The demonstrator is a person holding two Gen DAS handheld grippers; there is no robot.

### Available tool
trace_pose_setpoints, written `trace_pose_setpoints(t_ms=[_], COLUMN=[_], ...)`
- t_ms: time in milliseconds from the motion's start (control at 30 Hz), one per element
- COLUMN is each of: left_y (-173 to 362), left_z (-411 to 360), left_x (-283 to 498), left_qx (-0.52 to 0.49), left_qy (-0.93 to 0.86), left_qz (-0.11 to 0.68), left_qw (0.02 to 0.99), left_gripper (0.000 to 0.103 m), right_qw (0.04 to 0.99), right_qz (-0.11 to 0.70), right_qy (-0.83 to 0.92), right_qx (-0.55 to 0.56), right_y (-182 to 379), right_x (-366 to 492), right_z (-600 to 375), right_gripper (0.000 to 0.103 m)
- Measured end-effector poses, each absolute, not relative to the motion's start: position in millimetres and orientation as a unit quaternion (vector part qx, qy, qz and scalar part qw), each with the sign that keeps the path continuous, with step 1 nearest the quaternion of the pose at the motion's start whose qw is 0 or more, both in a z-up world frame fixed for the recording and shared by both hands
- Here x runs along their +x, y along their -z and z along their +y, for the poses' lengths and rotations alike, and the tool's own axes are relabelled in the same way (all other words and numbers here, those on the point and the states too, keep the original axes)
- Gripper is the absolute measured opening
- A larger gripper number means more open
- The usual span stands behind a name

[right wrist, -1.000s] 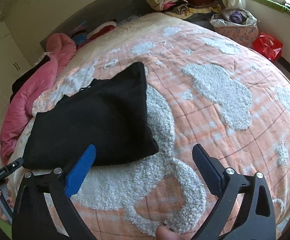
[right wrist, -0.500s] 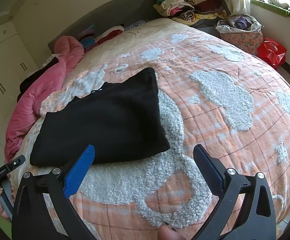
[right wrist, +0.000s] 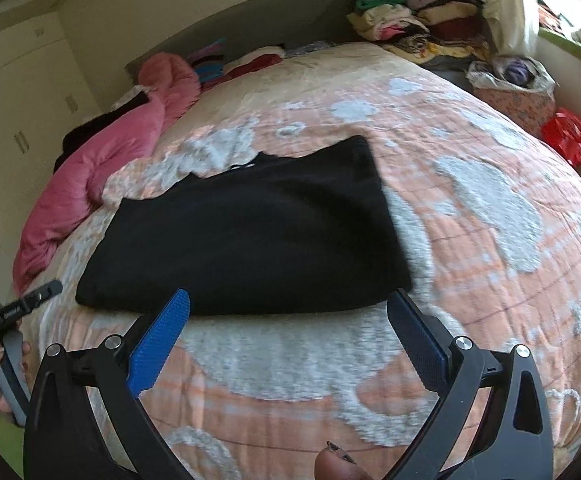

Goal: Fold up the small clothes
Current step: 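Move both open grippers to one end of the folded black sweatshirt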

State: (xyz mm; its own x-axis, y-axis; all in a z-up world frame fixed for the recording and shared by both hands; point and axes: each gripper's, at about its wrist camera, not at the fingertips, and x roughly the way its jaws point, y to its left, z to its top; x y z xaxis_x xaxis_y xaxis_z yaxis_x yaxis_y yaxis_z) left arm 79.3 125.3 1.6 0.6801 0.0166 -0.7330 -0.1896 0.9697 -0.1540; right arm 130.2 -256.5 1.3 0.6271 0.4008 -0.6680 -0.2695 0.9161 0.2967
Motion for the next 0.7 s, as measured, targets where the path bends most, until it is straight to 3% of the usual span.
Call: trace_pose_setpoints(t_ms=[700], left_y=[7.6], left_z=[172.6], left_x=[90.0], left_qx=[-0.120], left_qy=[-0.094], left_qz=[0.391], left_qw=[0.908], left_gripper=[0.093], right_qw=[0.878], right_qz=[0.377], right_qy=[-0.287], right_qx=[-0.067], right_y=[2.1], right_x=[110.4], right_z=[-102.7], right_gripper=[0.098])
